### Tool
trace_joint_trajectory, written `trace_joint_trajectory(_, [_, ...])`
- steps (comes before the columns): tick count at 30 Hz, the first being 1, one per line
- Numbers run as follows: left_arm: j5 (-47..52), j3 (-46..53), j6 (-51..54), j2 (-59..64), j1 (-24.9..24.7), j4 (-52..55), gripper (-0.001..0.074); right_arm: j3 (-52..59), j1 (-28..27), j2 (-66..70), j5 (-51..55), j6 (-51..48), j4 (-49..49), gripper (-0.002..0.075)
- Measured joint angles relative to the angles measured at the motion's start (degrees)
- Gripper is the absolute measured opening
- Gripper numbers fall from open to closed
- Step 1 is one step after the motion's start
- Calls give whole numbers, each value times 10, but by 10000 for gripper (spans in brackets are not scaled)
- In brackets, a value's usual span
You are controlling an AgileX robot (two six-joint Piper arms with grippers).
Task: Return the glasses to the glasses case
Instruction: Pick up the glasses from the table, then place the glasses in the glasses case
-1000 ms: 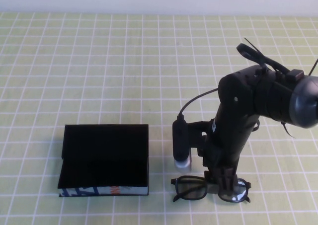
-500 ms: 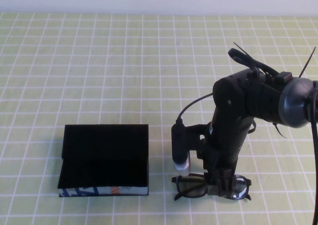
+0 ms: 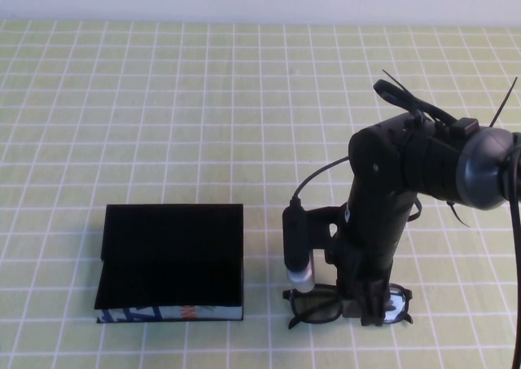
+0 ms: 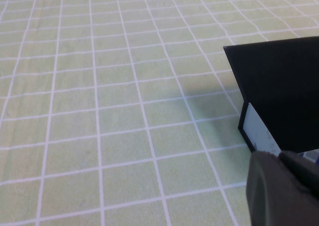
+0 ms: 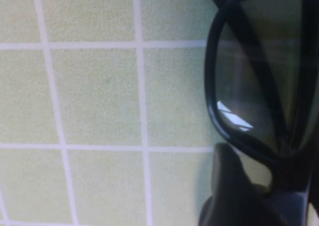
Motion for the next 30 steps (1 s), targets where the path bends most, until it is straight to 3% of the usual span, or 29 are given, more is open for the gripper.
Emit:
trace_joint_trajectory(8, [0,0,0,0,0,0,-4,0,0,0,23,0,0,196])
trace_joint_trajectory(15, [0,0,0,0,0,0,-4,-3,0,0,43,15,0,43])
trace_joint_trajectory(21, [0,0,0,0,0,0,-4,-25,17,-8,80,41,-6,34])
trace_joint_trajectory(30, [0,0,0,0,0,0,-4,-204,117,-4,94,156,-24,33])
